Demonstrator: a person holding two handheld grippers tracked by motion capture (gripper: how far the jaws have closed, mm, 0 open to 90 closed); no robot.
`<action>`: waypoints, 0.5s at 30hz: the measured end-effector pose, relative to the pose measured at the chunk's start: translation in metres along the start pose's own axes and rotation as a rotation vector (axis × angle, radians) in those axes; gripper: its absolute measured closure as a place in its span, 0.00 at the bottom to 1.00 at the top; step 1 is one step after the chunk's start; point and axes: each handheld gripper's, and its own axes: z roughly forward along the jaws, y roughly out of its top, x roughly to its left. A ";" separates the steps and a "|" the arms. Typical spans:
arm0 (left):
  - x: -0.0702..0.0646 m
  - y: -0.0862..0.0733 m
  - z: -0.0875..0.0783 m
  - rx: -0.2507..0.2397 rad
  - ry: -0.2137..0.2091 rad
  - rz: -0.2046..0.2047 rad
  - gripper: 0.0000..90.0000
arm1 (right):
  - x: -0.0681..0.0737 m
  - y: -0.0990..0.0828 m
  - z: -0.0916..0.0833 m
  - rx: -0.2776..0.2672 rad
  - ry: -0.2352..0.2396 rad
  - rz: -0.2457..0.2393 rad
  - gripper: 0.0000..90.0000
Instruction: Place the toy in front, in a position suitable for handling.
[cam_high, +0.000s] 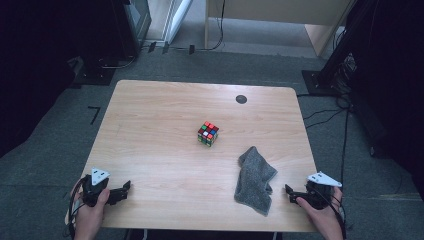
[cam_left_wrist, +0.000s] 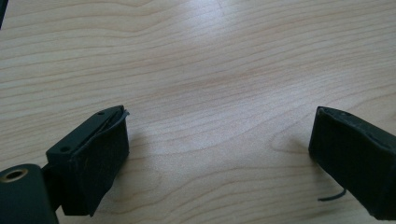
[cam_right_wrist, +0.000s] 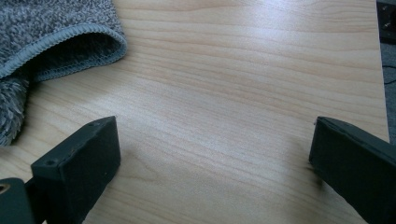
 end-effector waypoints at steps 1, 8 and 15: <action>0.000 0.000 0.000 0.000 0.000 0.000 0.05 | 0.000 0.000 0.000 0.000 0.000 0.000 0.02; -0.003 0.001 0.001 0.000 0.003 -0.003 0.05 | 0.005 0.005 -0.008 -0.033 0.007 0.050 0.09; -0.005 0.003 0.003 0.003 0.007 -0.008 0.04 | 0.032 0.025 -0.024 -0.121 0.052 0.025 0.09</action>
